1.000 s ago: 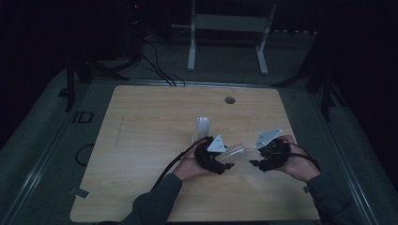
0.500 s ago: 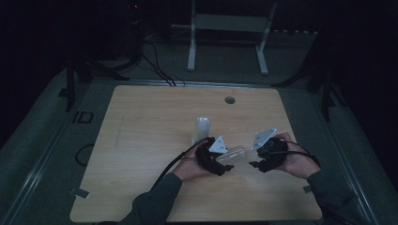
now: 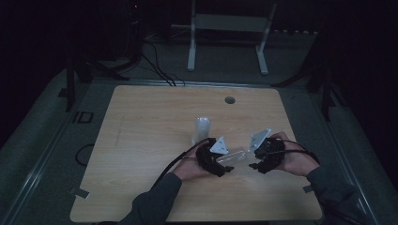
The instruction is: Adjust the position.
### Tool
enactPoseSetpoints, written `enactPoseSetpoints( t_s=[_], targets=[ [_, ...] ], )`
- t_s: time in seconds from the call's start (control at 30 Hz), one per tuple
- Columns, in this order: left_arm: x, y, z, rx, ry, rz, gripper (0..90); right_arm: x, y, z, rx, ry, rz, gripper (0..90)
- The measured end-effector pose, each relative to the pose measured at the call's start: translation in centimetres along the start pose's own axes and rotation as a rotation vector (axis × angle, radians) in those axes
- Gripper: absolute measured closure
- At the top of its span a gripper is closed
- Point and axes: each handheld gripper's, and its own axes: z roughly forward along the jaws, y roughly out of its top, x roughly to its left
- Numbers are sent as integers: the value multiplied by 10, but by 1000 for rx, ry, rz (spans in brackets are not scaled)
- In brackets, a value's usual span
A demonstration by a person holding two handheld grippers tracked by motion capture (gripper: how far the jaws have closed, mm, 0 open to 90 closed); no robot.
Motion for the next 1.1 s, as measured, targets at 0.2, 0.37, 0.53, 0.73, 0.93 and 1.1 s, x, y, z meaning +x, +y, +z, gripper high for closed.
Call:
enactPoseSetpoints(
  t_s=[0.2,0.37,0.53,0.73,0.93,1.1],
  targets=[
    [-1,1,1,18,-10,19,294,1,4,0,17,10,-30,383],
    [-3,1,3,27,-19,30,294,3,8,2,27,23,-57,382],
    [-6,3,3,32,-20,48,295,5,11,4,43,41,-85,382],
    [-10,5,2,44,-8,82,295,6,15,5,47,52,-104,355],
    [-14,5,0,54,6,111,295,6,19,7,53,62,-124,339],
    [-16,6,0,60,16,131,296,6,20,9,55,70,-131,338]
  ],
)
